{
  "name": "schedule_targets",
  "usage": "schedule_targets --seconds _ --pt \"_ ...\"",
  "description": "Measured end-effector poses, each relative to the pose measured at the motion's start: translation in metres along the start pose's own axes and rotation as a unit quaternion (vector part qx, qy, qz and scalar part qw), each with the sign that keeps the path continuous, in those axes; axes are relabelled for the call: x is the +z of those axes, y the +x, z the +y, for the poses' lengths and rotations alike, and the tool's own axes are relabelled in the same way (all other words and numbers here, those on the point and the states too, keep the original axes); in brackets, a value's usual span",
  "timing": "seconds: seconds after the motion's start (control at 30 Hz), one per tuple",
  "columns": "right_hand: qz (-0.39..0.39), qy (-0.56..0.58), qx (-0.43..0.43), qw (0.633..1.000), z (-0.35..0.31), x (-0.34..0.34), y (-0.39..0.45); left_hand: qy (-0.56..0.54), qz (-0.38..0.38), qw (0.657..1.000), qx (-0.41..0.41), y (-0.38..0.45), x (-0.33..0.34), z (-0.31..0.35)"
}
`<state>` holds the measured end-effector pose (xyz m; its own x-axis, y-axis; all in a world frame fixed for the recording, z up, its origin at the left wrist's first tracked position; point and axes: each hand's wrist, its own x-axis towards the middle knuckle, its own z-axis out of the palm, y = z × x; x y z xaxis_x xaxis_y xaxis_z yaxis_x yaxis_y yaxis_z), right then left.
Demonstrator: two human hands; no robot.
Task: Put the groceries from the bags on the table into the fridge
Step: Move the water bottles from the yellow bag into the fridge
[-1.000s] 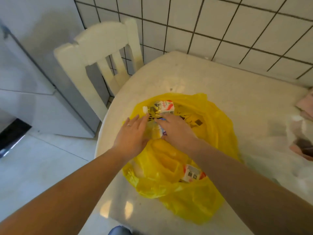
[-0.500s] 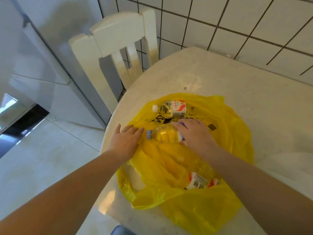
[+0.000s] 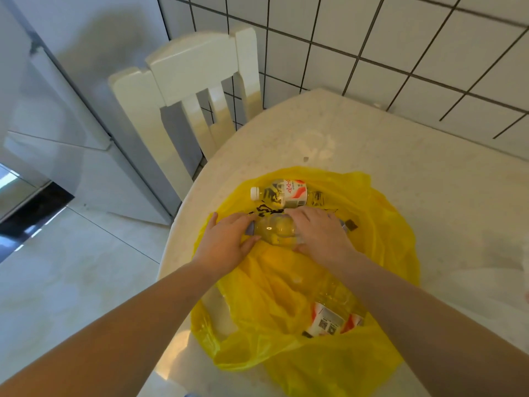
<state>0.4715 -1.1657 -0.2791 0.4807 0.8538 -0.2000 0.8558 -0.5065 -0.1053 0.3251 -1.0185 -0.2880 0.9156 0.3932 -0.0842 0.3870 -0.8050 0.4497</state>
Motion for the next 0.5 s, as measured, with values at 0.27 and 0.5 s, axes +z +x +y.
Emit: schedule_targets --seconds 0.27,0.5 --pt "0.096 0.415 0.018 0.904 -0.035 -0.023 0.002 -0.385 0.091 0.918 -0.03 -0.003 -0.037 0.022" --pt "0.088 0.494 0.036 0.864 -0.063 -0.003 0.011 -0.367 0.107 0.924 -0.034 -0.016 -0.036 0.014"
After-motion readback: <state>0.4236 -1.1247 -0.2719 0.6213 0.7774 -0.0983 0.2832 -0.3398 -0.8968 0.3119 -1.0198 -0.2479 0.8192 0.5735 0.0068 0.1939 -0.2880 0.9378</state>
